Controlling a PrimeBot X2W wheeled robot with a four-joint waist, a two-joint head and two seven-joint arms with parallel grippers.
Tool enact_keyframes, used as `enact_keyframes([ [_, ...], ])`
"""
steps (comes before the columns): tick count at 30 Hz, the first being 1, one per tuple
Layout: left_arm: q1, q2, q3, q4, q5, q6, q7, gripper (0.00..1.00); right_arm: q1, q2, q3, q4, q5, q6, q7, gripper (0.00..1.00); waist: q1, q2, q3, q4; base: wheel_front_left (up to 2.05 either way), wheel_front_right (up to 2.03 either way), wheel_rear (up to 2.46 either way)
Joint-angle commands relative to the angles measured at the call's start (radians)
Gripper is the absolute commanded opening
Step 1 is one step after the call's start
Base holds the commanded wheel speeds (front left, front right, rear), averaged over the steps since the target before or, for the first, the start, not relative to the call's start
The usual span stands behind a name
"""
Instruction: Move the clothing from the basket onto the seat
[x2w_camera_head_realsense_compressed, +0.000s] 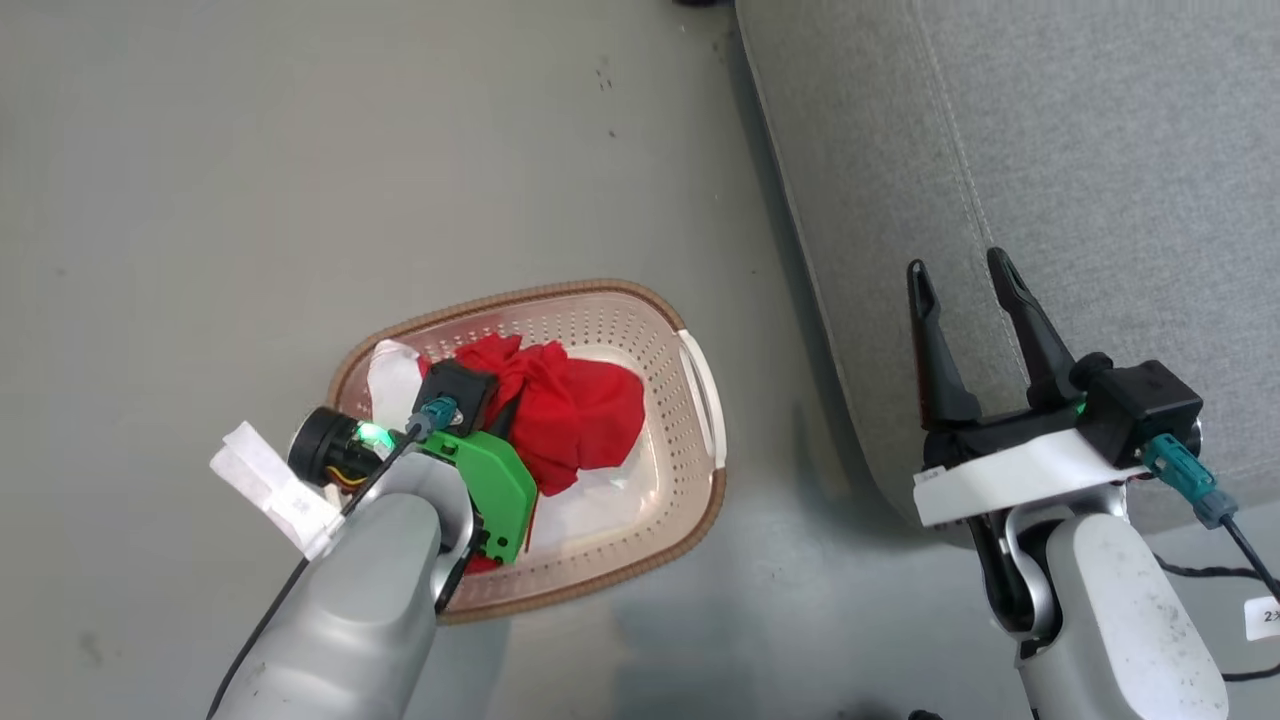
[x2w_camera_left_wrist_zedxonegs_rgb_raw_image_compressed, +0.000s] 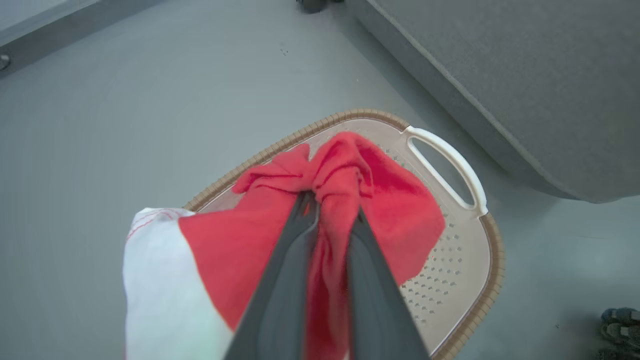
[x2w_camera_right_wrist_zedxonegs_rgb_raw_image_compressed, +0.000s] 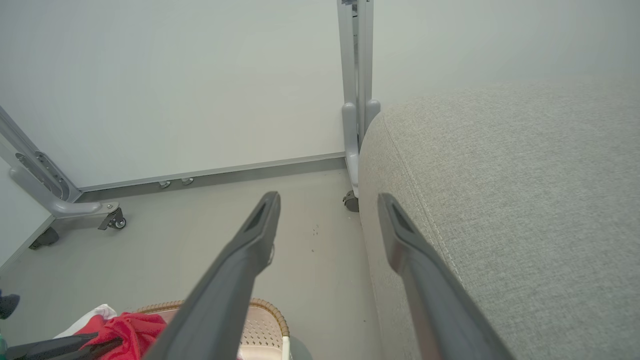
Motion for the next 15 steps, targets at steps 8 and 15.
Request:
enact_keyframes([
  [8, 0.065, -0.001, 0.033, -0.195, -0.061, 0.019, -0.048, 0.00, 0.088, -0.004, -0.018, -0.034, -0.016, 0.000, 0.046, 1.00, 0.0001, 0.0000, -0.204, 0.096, 0.00, 0.00, 0.00],
  [15, 0.133, 0.020, 0.085, -0.474, -0.051, 0.053, -0.051, 0.00, 0.131, -0.004, -0.016, -0.062, -0.026, 0.000, 0.079, 1.00, 0.0001, 0.0000, -0.261, 0.110, 0.00, 0.00, 0.00],
])
